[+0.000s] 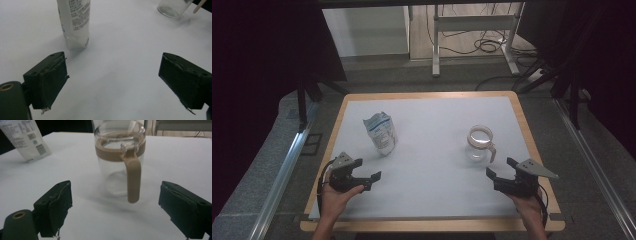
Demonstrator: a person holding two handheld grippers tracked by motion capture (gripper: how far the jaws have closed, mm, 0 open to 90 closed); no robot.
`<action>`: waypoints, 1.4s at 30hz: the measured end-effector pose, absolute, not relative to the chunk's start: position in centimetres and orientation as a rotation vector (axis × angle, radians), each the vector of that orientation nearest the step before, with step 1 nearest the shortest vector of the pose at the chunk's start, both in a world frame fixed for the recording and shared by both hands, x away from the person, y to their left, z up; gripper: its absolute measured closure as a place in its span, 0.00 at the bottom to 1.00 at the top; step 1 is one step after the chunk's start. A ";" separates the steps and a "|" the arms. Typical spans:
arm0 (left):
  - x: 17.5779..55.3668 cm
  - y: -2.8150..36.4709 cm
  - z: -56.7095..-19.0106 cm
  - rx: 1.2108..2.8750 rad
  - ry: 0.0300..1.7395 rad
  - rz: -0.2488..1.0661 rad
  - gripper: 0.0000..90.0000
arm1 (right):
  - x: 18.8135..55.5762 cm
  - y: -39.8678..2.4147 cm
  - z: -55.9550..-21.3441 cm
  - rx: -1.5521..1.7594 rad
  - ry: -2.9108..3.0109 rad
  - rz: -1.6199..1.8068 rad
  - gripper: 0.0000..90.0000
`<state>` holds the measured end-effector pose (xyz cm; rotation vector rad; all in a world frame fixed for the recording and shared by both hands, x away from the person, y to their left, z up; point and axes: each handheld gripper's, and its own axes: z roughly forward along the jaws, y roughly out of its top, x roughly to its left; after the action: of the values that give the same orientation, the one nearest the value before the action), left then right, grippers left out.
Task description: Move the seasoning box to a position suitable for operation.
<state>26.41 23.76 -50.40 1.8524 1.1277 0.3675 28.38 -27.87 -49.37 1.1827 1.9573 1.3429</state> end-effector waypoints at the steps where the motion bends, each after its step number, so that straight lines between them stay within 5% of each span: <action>1: 26.2 24.1 -50.6 1.848 1.129 0.350 0.10 | 28.1 -28.0 -49.6 1.191 1.964 1.326 0.14; 26: 26.2 25.5 -51.2 1.816 1.094 0.291 0.17 | 29.2 -27.4 -47.1 1.168 1.976 1.345 0.16; 42: 26.2 25.0 -51.3 1.841 1.090 0.294 0.14 | 34.0 -26.4 -44.1 1.137 2.016 1.294 0.14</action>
<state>26.20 25.04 -51.28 1.8414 1.0898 0.2941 34.04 -26.44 -44.10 1.1371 2.0159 1.2940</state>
